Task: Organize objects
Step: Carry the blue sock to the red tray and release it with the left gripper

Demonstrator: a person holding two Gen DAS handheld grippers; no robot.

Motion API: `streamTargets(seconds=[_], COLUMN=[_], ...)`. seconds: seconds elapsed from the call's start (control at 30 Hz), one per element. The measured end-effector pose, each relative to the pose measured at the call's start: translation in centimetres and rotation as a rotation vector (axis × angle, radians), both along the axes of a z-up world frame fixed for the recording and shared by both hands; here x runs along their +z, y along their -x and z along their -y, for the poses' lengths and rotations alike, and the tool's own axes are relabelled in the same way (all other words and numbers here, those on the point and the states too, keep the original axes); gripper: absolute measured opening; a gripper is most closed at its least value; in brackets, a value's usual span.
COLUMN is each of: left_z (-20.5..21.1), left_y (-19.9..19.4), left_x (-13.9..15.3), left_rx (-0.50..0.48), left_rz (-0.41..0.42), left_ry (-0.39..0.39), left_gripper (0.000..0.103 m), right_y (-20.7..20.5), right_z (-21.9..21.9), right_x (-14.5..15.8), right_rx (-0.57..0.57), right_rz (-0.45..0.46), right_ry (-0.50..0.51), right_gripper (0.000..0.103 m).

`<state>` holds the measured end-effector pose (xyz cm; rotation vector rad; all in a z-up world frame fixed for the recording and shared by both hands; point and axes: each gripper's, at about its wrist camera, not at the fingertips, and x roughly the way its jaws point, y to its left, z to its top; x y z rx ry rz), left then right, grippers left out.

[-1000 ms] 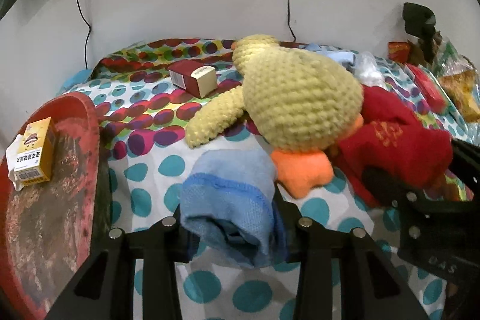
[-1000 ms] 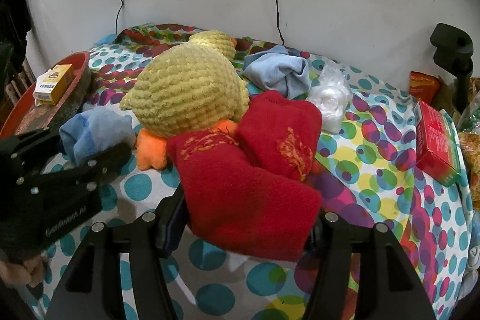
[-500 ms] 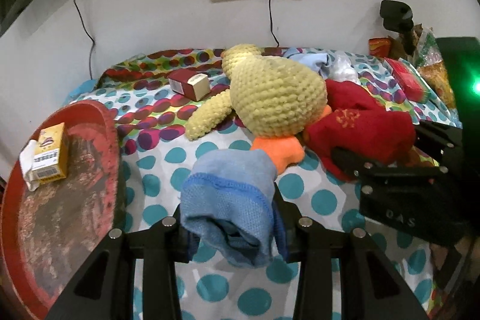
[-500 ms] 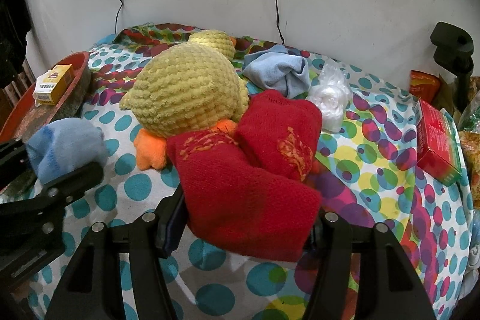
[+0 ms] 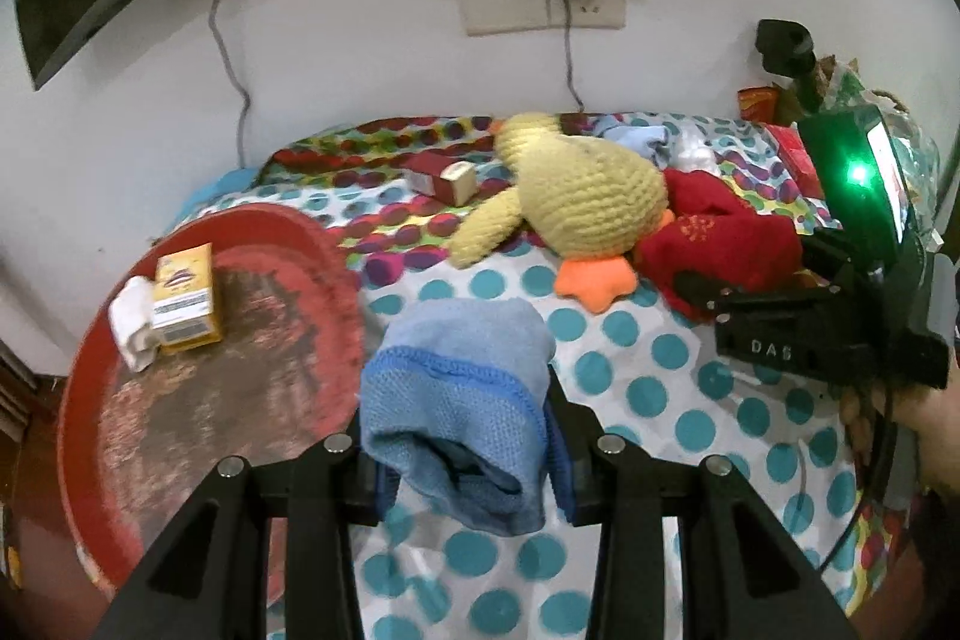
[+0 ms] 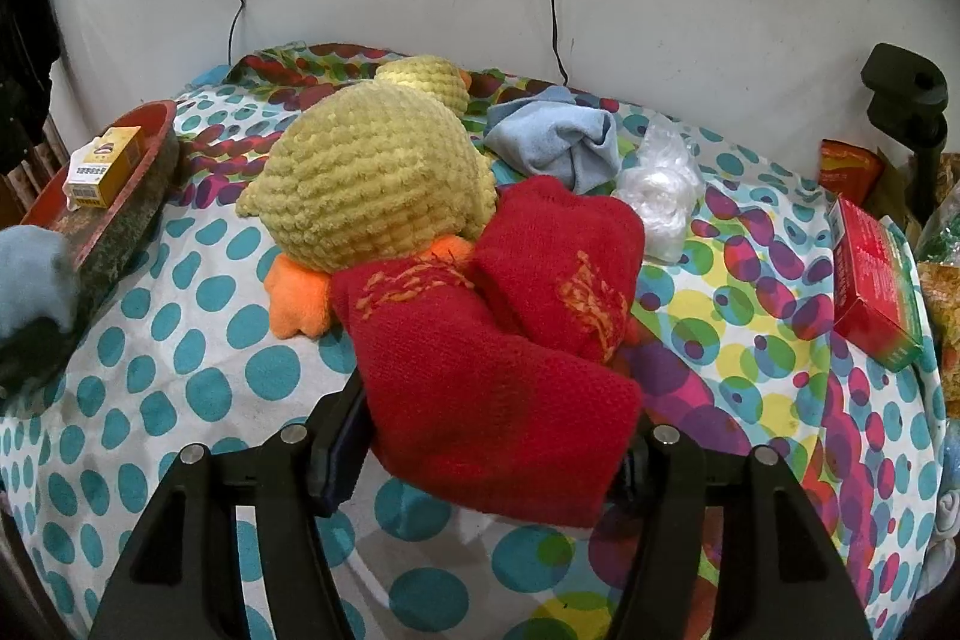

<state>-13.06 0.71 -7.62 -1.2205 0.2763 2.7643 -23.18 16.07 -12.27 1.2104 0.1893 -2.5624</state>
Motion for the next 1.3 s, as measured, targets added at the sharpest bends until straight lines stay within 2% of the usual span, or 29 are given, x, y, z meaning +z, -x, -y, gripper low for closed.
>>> streamTargets(seconds=[0.23,0.6,0.8,0.97,1.03,1.13,1.3], left_z=[4.3,14.7,19.6,23.4,24.4,26.0,27.3], left_y=[-2.1,-0.9,0.8,2.8,3.4,4.4,5.8], left_x=[2.3,3.9,3.5,2.7,2.3,1.4,-0.2], left_rx=[0.044,0.248,0.332,0.389,0.412,0.43,0.458], left_rz=[-0.031,-0.01,0.008,0.051,0.061,0.092,0.111], left_ry=[0.057,0.066,0.08,0.047,0.042,-0.007,0.006], left_gripper=[0.04,0.04,0.04,0.04,0.04,0.04,0.041], right_y=[0.0,0.0,0.0,0.0,0.0,-0.1,0.0], right_z=[0.0,0.1,0.2,0.1,0.1,0.2,0.1], right_x=[0.0,0.0,0.0,0.0,0.0,0.1,0.1], right_rx=[-0.001,-0.002,-0.002,-0.003,-0.003,-0.004,-0.004], right_rz=[-0.003,-0.003,-0.003,-0.002,-0.002,-0.002,-0.001], right_ry=[-0.006,-0.007,-0.009,-0.008,-0.008,-0.009,-0.008], right_gripper=[0.061,0.061,0.062,0.062,0.062,0.063,0.063])
